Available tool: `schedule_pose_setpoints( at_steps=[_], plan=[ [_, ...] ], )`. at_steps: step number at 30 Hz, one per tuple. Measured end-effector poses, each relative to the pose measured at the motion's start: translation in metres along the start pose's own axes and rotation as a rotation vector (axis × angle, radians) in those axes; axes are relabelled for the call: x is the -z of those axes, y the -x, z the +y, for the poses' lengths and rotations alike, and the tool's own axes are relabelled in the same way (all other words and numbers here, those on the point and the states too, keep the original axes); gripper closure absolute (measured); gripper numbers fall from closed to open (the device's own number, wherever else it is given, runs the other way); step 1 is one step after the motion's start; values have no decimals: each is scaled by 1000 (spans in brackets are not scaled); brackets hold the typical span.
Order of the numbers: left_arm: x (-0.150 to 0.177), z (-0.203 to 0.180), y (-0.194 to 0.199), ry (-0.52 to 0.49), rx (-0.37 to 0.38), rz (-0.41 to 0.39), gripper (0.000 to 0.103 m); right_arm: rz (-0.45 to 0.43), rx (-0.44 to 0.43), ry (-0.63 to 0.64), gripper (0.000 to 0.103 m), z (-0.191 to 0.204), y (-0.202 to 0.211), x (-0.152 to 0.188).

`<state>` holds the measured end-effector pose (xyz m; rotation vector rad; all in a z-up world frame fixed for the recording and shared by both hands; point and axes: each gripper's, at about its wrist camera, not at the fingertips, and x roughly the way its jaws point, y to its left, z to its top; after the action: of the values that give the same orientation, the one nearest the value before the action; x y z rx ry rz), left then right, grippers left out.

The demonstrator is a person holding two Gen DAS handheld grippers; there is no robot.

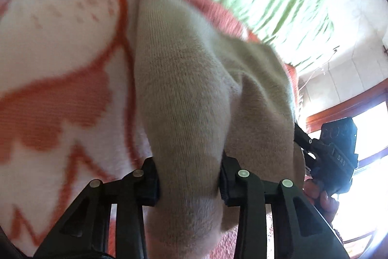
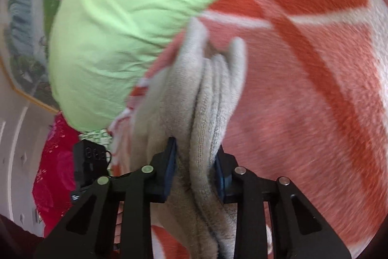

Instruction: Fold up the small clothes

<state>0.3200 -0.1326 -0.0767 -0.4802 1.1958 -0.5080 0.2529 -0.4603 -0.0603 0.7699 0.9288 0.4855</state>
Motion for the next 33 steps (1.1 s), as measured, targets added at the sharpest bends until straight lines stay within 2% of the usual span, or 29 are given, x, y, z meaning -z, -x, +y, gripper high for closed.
schedule_pose_setpoints(
  at_steps=[4, 10, 13, 16, 20, 23, 25, 29, 31, 33],
  plan=[
    [7, 15, 60, 1, -6, -74, 68, -12, -81, 45, 74, 43, -7, 16],
    [30, 52, 140, -29, -130, -175, 68, 31, -190, 86, 75, 97, -60, 44],
    [46, 76, 168, -11, -157, -186, 68, 80, -219, 101, 75, 113, -89, 61],
    [72, 112, 188, 21, -181, -164, 68, 151, -216, 112, 75, 120, -115, 81],
    [100, 146, 176, 63, -184, -112, 68, 249, -160, 133, 75, 113, -141, 107],
    [120, 172, 158, 107, -181, -49, 67, 318, -81, 141, 75, 97, -156, 123],
    [133, 186, 156, 101, -169, -50, 65, 334, -26, 140, 76, 81, -162, 129],
    [137, 189, 159, 98, -178, -56, 59, 329, -39, 83, 76, 67, -160, 129],
    [137, 187, 163, 91, -201, -45, 57, 328, -15, 92, 71, 73, -158, 128],
    [138, 183, 167, 87, -218, -41, 54, 328, 22, 96, 59, 79, -155, 129]
  ],
)
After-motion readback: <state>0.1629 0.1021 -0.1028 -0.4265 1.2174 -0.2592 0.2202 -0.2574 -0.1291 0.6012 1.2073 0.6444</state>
